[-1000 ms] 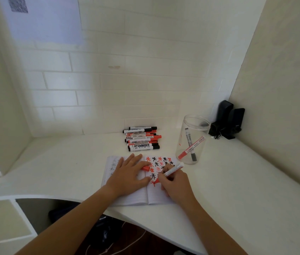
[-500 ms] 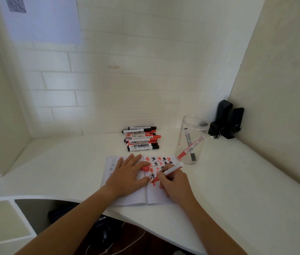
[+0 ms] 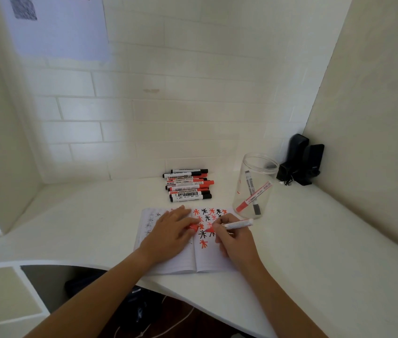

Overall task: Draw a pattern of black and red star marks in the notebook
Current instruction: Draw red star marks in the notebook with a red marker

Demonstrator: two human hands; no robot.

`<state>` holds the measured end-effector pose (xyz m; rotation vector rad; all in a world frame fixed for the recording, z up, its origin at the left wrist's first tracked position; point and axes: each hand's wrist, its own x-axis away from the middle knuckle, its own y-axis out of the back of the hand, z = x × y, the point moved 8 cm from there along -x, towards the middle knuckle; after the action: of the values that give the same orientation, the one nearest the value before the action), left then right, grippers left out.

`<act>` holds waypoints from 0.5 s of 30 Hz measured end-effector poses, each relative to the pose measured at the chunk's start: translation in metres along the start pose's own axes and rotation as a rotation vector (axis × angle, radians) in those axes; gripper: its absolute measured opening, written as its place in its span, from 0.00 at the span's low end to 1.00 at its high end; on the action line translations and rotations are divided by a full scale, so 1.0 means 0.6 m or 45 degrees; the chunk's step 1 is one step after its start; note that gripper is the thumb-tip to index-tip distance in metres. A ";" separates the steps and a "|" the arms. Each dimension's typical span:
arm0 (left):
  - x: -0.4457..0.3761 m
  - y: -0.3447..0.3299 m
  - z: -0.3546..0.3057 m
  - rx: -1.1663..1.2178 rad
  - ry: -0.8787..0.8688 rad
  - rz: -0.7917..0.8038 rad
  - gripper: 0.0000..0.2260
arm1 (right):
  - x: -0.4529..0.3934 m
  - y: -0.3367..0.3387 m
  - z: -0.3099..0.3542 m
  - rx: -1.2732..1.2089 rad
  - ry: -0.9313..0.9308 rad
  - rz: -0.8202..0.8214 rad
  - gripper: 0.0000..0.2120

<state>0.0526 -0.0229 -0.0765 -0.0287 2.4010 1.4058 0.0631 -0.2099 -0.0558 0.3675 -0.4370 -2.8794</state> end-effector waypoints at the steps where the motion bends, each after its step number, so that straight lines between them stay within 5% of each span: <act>1: 0.001 0.008 -0.004 0.045 -0.049 -0.058 0.17 | -0.001 0.004 0.001 -0.068 0.005 -0.026 0.06; 6: 0.008 0.029 -0.005 0.150 -0.121 -0.181 0.12 | 0.002 0.008 0.007 -0.313 -0.024 -0.009 0.11; 15: 0.006 0.024 -0.010 0.188 -0.142 -0.123 0.10 | 0.004 -0.015 0.014 -0.125 0.109 0.158 0.01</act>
<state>0.0449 -0.0201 -0.0627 -0.0276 2.3712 1.1538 0.0570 -0.1996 -0.0514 0.4295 -0.2922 -2.7402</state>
